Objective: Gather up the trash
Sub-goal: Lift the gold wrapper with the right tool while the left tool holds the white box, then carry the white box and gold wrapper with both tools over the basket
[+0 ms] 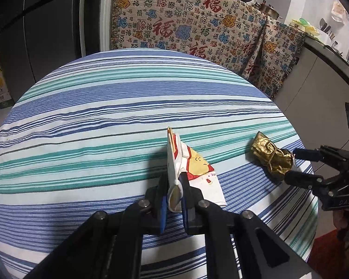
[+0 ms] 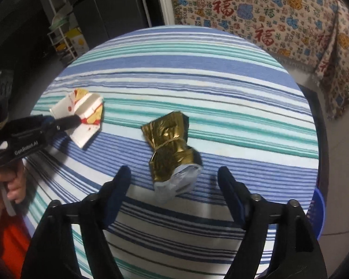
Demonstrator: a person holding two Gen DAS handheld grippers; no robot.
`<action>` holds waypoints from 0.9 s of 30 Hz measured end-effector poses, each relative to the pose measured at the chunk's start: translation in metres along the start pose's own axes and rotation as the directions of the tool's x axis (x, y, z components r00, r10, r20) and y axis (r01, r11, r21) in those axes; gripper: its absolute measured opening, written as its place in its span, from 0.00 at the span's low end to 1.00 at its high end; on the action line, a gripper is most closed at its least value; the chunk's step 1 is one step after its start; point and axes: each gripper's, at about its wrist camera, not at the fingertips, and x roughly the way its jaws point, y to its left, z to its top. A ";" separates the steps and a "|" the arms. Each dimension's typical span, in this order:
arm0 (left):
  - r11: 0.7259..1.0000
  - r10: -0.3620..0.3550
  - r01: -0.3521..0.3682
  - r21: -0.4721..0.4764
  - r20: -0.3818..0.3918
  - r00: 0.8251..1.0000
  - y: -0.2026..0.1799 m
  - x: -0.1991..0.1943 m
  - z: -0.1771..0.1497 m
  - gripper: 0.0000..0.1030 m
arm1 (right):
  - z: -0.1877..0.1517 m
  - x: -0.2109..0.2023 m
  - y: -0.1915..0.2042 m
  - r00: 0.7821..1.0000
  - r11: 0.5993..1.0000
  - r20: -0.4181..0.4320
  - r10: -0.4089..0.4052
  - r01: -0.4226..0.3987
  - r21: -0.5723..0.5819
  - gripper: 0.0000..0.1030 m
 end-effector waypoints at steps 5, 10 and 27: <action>1.000 0.006 -0.006 0.020 -0.006 1.000 -0.004 0.001 -0.001 0.10 | 0.012 0.003 -0.005 0.999 0.999 0.000 0.036 -0.036 -0.008 0.77; 1.000 0.005 -0.004 0.030 -0.012 1.000 -0.010 0.002 -0.001 0.09 | 0.016 0.014 -0.010 0.998 0.998 -0.029 0.055 -0.054 0.036 0.26; 0.995 -0.039 0.037 0.092 0.021 0.999 -0.061 -0.022 -0.004 0.09 | -0.007 -0.047 -0.008 0.998 0.998 0.063 0.009 -0.013 0.057 0.25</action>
